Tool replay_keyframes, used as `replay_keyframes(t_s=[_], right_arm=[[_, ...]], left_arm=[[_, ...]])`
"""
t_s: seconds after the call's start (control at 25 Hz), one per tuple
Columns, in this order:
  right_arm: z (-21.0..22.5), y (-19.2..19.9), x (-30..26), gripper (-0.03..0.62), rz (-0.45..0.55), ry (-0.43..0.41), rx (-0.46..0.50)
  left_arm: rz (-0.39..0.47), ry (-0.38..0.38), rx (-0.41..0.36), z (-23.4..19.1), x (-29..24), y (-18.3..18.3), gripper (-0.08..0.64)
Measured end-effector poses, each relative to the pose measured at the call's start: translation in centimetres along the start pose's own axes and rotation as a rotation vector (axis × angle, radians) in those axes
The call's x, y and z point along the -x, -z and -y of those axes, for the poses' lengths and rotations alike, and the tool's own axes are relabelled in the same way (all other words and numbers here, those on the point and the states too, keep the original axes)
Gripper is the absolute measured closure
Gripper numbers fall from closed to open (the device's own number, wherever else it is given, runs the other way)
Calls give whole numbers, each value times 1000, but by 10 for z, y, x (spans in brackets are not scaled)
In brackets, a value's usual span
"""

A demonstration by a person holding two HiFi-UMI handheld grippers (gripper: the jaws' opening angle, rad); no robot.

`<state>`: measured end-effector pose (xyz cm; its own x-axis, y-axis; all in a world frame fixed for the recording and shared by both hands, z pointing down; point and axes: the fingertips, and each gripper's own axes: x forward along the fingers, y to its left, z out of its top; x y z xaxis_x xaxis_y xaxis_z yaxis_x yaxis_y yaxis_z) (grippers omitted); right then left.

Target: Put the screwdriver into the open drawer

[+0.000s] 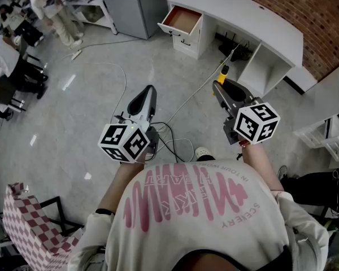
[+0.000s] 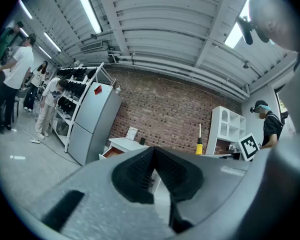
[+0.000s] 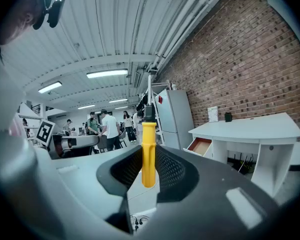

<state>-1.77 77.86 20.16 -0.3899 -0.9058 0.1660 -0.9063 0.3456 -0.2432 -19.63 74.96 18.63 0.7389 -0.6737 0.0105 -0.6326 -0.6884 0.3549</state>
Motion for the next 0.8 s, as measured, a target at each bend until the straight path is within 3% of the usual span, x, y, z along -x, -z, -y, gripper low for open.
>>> replay_keyframes(t_s=[0.36, 0.8], right_arm=[[2, -1, -4, 502, 33, -6, -103], [-8, 25, -14, 500, -39, 6, -71]], left_arm=[[-6, 12, 6, -12, 1, 1, 560], [-54, 27, 29, -28, 0, 17, 560]])
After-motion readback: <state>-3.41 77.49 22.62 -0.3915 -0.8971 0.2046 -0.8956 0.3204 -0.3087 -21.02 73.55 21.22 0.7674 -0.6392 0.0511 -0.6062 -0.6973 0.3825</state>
